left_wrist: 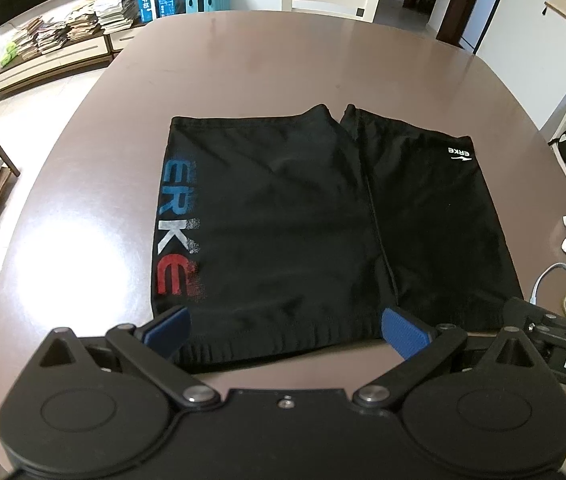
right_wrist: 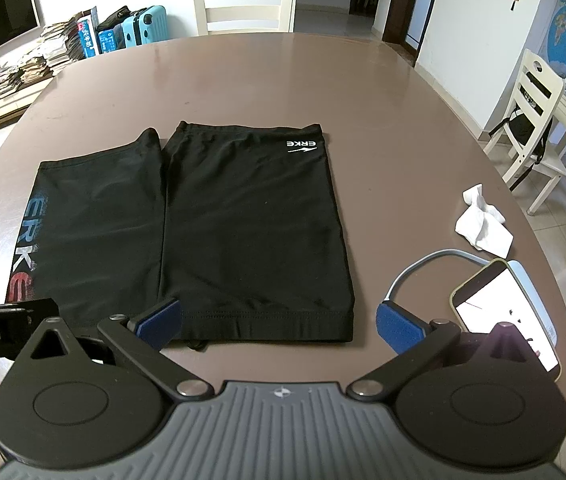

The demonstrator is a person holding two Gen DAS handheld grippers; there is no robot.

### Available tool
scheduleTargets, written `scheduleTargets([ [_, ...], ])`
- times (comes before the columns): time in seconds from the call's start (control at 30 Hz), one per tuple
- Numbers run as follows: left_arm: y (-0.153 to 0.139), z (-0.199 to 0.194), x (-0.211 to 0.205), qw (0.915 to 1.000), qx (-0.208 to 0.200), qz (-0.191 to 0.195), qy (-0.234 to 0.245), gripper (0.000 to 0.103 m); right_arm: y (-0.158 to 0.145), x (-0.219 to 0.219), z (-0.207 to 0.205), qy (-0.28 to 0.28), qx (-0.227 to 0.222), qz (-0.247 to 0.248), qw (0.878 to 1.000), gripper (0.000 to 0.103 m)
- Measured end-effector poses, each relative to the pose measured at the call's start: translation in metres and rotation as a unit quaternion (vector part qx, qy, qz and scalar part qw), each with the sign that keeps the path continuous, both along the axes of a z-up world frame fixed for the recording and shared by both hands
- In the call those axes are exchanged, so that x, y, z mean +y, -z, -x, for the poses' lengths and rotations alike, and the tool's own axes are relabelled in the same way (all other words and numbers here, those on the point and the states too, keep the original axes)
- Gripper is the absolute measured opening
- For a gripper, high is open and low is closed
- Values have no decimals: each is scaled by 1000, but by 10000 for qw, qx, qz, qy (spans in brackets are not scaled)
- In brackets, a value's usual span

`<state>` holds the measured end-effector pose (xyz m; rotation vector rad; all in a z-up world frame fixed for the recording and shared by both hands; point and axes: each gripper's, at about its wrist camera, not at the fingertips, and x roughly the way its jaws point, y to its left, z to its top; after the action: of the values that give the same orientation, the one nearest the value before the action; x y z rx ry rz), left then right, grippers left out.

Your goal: Fold clothes

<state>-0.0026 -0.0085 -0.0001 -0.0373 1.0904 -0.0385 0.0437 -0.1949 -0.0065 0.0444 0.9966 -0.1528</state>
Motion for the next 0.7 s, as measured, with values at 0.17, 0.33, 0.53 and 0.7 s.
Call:
scheduleTargets([
  [0.17,0,2,0,9999,-32,-108,-26,102,-1,1,0,-14,12,-10,10000,103],
  [0.33,1,1,2,9999,-17,-104,-63,102,0,2,-1,-52,15,12,10000,103],
  [0.53,1,1,2,9999,-12,-136,-44,102,-1,3,0,-41,20,13,10000,103],
  [0.7,1,0,3,9999,3,-131,-42,102,-2,2,1,-25,20,1,10000,103],
])
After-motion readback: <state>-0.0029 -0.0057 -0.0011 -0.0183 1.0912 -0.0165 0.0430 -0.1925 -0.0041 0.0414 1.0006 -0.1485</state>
